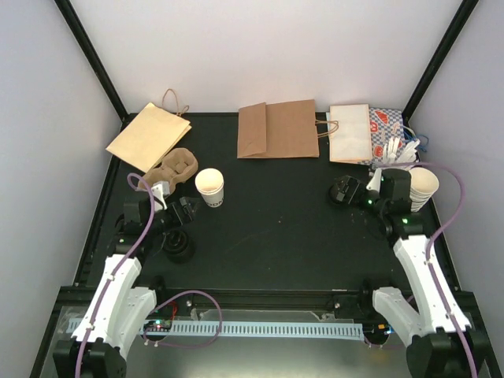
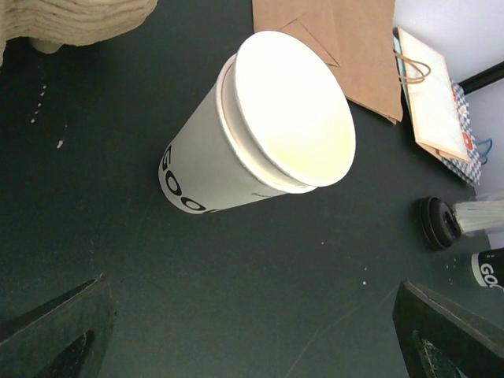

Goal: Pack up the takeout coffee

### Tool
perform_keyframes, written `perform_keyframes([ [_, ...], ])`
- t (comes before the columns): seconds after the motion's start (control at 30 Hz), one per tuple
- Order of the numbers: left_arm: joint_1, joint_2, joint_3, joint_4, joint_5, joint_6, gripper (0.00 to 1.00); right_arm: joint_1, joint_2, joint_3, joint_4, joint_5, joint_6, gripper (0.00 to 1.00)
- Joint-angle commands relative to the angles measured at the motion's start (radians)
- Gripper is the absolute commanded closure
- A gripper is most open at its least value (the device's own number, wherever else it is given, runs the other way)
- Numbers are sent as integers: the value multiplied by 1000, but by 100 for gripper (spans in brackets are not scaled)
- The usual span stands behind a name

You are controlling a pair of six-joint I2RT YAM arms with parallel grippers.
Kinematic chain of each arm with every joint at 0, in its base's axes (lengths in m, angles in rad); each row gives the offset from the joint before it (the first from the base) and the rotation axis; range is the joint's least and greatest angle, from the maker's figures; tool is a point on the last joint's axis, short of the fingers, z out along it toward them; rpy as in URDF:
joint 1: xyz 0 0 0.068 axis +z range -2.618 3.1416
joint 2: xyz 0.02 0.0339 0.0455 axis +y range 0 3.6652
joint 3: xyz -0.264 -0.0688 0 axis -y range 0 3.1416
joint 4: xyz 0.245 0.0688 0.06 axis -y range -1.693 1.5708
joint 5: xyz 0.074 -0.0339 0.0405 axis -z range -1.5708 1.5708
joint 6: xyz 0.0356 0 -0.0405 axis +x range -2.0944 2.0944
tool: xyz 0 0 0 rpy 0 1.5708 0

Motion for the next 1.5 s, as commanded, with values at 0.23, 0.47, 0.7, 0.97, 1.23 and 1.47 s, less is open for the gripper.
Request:
perform_keyframes([
  [0.23,12,25,189,-128,-15,73,1,1,339,182,68,-44,-16,0],
  [0.47,12,22,289,-153,4,147,1,4,514,311,92,-4,-63,0],
  [0.7,11,27,374,-217,-57,289,1,41,780,490,58,7,-111,0],
  [0.97,12,9,288,-192,-126,308,1,43,996,654,52,10,-145,1],
  [1.23,11,-30,260,-146,-58,321,1,44,1211,855,1,30,-172,2],
  [1.47,11,-17,256,-130,-5,325,1,44,1358,1022,-29,27,-149,3],
])
